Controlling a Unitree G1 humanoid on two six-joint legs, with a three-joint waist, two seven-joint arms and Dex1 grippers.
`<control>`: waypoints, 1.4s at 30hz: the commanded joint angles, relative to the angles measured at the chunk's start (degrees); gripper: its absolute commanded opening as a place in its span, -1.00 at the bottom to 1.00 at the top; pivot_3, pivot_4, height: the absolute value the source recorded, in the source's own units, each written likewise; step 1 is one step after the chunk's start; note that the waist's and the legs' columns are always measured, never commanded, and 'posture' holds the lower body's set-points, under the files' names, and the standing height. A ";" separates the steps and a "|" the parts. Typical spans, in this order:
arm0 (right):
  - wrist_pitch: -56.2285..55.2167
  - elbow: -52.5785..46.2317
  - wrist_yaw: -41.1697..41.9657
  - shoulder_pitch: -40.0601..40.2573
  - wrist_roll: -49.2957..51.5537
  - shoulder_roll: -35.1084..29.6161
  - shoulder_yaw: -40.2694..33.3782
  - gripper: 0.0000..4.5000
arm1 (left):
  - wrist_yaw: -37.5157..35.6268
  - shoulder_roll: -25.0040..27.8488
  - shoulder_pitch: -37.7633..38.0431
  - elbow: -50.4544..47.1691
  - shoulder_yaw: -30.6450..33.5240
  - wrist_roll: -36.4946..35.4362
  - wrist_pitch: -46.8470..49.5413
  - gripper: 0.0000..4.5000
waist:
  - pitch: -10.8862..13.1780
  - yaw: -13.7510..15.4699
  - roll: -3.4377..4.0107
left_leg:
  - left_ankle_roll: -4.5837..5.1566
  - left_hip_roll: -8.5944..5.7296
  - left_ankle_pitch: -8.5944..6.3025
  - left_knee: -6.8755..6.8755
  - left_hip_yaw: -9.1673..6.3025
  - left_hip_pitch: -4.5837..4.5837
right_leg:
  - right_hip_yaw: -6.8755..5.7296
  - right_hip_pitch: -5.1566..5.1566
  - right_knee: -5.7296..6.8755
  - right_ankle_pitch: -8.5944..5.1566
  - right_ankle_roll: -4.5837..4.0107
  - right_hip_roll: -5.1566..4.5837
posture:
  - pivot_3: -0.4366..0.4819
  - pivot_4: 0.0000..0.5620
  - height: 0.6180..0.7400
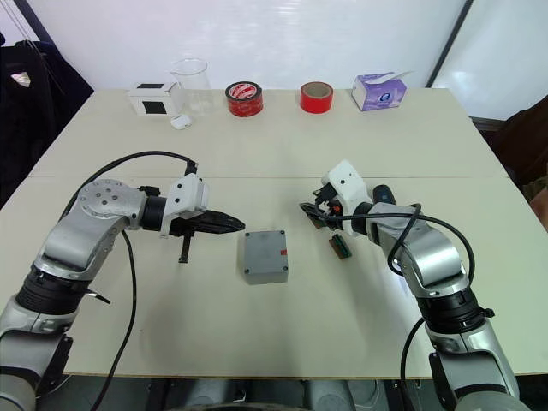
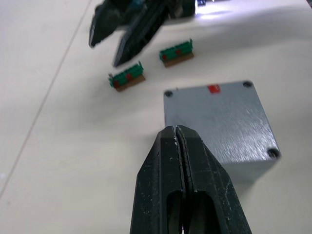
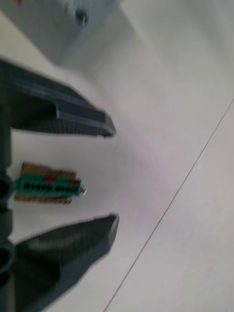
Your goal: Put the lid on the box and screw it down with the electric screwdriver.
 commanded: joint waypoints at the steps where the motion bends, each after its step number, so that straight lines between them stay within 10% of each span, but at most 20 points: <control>1: -2.08 2.39 0.73 -0.96 -1.38 1.30 0.38 0.34 | 1.55 -0.29 -1.23 -1.06 0.80 -0.25 -0.97 -1.00 | 0.00 -0.04 0.00 | 0.00 0.00 0.00 0.00 0.00 0.00 | 0.00 0.00 0.00 0.00 0.00 0.01 | -0.05 -0.47 0.98; 22: -4.61 11.14 2.32 -3.57 -3.27 5.05 -0.59 0.34 | 2.66 0.14 0.50 -1.57 0.42 0.03 -2.46 -1.00 | 0.00 -0.02 0.00 | 0.00 0.00 0.00 0.00 0.01 0.01 | 0.01 0.00 0.01 0.00 0.00 0.00 | -0.05 -0.47 0.98; 31: -4.42 11.31 2.18 -3.37 -3.21 5.10 -1.16 -0.98 | 3.32 -0.22 1.02 -3.11 -0.23 0.08 -1.99 -1.00 | 0.00 -0.03 0.01 | 0.00 0.01 0.00 0.00 0.01 0.01 | 0.01 0.00 0.01 0.00 0.00 0.01 | -0.05 -0.47 0.98; 42: -1.99 8.09 2.27 -4.32 -1.82 4.40 -3.50 -0.98 | 3.70 -0.25 0.34 -3.01 -0.75 0.28 -1.22 -1.00 | 0.00 -0.02 0.01 | 0.00 0.00 0.00 0.00 0.01 0.01 | 0.01 0.00 0.01 0.00 0.00 0.01 | -0.05 -0.47 0.98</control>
